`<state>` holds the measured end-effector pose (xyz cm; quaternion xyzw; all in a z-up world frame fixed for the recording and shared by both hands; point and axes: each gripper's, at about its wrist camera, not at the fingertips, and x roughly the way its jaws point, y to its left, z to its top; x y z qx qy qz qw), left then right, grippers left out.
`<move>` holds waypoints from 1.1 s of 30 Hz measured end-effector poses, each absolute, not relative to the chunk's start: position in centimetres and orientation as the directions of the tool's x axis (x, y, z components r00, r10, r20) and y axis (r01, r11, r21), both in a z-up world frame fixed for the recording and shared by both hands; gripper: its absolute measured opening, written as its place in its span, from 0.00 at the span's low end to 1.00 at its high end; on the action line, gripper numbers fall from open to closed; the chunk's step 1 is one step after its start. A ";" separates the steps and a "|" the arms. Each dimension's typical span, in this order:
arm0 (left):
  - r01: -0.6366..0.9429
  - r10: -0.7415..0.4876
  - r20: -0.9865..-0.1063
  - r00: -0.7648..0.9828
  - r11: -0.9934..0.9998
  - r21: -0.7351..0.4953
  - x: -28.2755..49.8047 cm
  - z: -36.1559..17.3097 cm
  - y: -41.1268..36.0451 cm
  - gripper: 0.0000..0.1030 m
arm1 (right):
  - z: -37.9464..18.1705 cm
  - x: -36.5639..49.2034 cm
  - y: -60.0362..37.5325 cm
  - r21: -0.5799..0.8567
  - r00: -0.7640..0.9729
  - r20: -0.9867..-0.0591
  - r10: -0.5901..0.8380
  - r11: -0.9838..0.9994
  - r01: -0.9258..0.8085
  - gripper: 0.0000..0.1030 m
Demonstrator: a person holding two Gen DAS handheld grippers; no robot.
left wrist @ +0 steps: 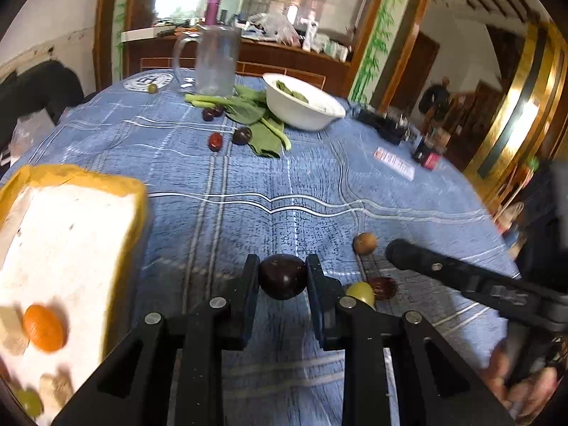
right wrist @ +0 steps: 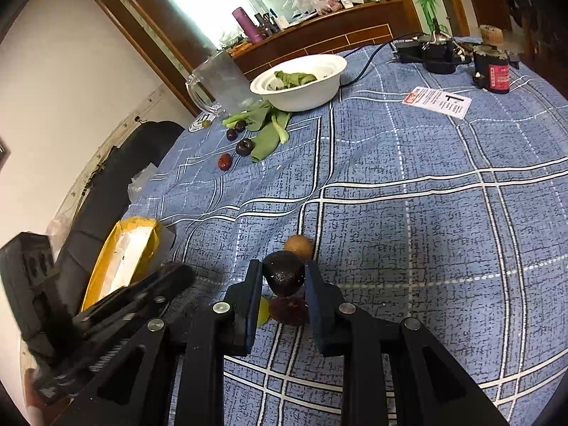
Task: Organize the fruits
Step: 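Carry both plums over the tray and open both grippers to drop them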
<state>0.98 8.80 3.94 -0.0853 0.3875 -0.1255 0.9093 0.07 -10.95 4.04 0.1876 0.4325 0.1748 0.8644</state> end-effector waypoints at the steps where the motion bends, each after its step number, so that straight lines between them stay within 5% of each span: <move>1: 0.155 -0.311 -0.664 0.680 0.946 -0.284 -0.2 4.6 9.9 0.24 | 4.1 -0.1 -10.9 0.478 0.565 -0.680 0.467 0.867 -0.141 0.25; 14: -0.166 -0.038 -0.678 0.734 0.958 -0.234 -9.2 7.1 25.3 0.24 | 7.6 -3.9 -1.6 0.472 0.508 -0.668 0.543 0.838 -0.275 0.26; 22: -0.215 0.001 -0.724 0.690 0.955 -0.203 -7.6 6.5 29.8 0.24 | 9.7 -5.8 10.8 0.374 0.423 -0.705 0.569 0.806 -0.459 0.26; 33: -0.233 -0.048 -0.773 0.633 0.940 -0.250 -6.4 3.5 31.7 0.26 | 5.6 -1.4 16.8 0.233 0.431 -0.800 0.417 0.879 -0.417 0.26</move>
